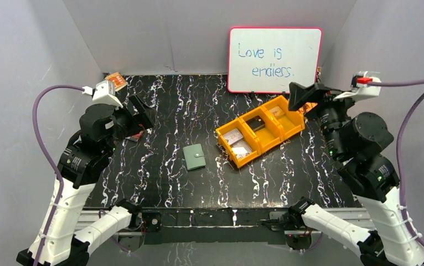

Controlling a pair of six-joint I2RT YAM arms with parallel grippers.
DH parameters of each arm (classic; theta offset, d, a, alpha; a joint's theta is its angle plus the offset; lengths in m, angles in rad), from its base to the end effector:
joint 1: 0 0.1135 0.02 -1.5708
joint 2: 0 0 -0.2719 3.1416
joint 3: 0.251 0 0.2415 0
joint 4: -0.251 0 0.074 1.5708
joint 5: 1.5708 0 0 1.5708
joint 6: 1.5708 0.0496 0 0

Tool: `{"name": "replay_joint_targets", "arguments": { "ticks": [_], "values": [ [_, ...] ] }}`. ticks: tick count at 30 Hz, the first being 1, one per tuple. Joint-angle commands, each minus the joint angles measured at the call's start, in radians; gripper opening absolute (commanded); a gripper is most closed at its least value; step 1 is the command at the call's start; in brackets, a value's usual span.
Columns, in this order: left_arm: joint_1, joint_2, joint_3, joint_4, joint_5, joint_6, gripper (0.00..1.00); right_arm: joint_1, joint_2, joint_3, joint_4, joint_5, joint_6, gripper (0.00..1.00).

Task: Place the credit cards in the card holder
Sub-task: Reset both arms

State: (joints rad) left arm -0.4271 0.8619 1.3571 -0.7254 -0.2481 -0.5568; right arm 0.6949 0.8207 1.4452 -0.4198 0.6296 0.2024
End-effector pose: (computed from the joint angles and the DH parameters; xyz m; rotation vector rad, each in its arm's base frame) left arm 0.1317 -0.0466 0.4560 -0.2959 1.7954 -0.4790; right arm 0.0963 0.0423 0.5211 0.1894 1.4003 0.3144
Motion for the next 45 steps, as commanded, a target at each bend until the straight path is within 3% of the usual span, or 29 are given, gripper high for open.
{"name": "replay_joint_targets", "arguments": {
  "ticks": [1, 8, 14, 19, 24, 28, 38, 45],
  "values": [
    [-0.022, -0.014, -0.015, 0.015, 0.005, 0.013, 0.92, 0.000, -0.037, -0.160, -0.007, -0.074, 0.029, 0.99],
    [-0.080, 0.009, -0.021, 0.029, -0.032, 0.010, 0.92, 0.002, -0.125, -0.360, 0.040, -0.155, 0.203, 0.99],
    [-0.147, 0.002, -0.025, 0.074, -0.031, 0.075, 0.92, 0.000, -0.147, -0.405, 0.083, -0.130, 0.261, 0.99],
    [-0.168, -0.020, -0.028, 0.097, -0.059, 0.100, 0.92, 0.000, -0.105, -0.358, 0.079, -0.214, 0.207, 0.99],
    [-0.171, -0.026, -0.021, 0.109, -0.028, 0.116, 0.92, 0.001, -0.049, -0.296, 0.032, -0.108, 0.169, 0.99],
    [-0.171, -0.027, 0.001, 0.123, -0.021, 0.109, 0.92, 0.000, -0.044, -0.286, 0.078, -0.127, 0.117, 0.99],
    [-0.174, 0.097, 0.286, 0.189, -0.060, 0.129, 0.93, 0.000, 0.065, 0.022, 0.119, -0.215, 0.056, 0.99],
    [-0.174, 0.047, 0.217, 0.260, -0.073, 0.081, 0.93, 0.000, 0.022, -0.055, 0.154, -0.238, 0.082, 0.99]
  ]
}}
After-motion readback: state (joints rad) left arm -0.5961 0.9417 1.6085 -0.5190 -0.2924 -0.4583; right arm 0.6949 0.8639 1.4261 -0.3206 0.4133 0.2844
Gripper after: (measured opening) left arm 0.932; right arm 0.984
